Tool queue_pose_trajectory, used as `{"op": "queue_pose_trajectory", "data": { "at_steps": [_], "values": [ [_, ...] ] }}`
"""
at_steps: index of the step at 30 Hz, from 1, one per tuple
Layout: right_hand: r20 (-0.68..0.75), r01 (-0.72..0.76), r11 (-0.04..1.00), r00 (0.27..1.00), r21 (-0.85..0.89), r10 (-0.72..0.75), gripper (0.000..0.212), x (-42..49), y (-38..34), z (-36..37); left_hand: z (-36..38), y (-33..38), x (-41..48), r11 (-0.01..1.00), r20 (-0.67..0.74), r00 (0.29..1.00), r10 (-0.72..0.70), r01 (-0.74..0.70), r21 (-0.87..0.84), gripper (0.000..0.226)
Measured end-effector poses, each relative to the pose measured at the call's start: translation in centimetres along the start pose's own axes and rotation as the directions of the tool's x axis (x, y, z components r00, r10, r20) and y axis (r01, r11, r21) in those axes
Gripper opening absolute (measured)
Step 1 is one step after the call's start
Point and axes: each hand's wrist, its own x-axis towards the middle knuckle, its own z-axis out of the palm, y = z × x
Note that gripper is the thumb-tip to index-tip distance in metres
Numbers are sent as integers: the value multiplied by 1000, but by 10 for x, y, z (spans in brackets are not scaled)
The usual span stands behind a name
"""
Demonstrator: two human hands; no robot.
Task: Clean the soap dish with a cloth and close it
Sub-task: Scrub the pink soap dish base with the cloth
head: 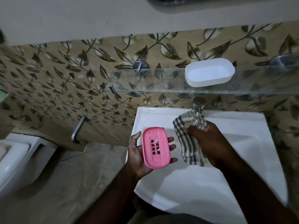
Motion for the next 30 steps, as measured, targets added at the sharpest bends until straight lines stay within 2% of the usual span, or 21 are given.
{"op": "queue_pose_trajectory", "data": {
  "at_steps": [2,5,8,10,13,14,16,18,21,23,24,27,30],
  "values": [
    [52,-7,998,999,-57,10,11,-10,0,-3,5,-1,6,1000,-35,999,16,-16,10,83],
    [182,2,998,983,-57,8,13,-24,-2,7,11,-4,13,998,-177,983,56,-49,41,80],
    [134,30,999,991,-40,-25,13,-20,-6,24,24,-5,17,992,-209,972,108,-92,81,74],
    [95,125,978,989,-167,-110,11,-13,-10,37,33,-3,19,986,-195,969,150,-132,102,70],
    [135,269,877,963,-397,-234,25,-14,-10,63,28,1,27,976,-208,958,198,-174,129,57],
    [140,323,827,946,-461,-292,26,-16,-7,70,27,4,30,978,-206,960,188,-165,127,59],
    [195,438,699,894,-566,-403,18,-23,1,77,24,12,35,982,-256,956,147,-110,152,77],
    [243,465,632,879,-619,-410,13,-29,9,75,16,20,42,986,-344,932,111,-60,154,93],
    [208,401,679,913,-615,-351,25,-28,15,72,14,16,43,987,-348,934,83,-28,159,90],
    [111,363,753,925,-548,-364,23,-15,8,78,18,10,42,985,-302,950,75,-24,169,76],
    [52,344,791,928,-506,-370,22,-5,2,83,18,7,43,985,-260,959,112,-72,157,68],
    [-81,281,879,939,-386,-335,17,17,-17,93,27,9,44,991,-205,970,131,-122,55,62],
    [0,295,836,943,-463,-333,18,6,-22,97,26,23,42,989,-185,971,148,-142,47,65]
  ]
}}
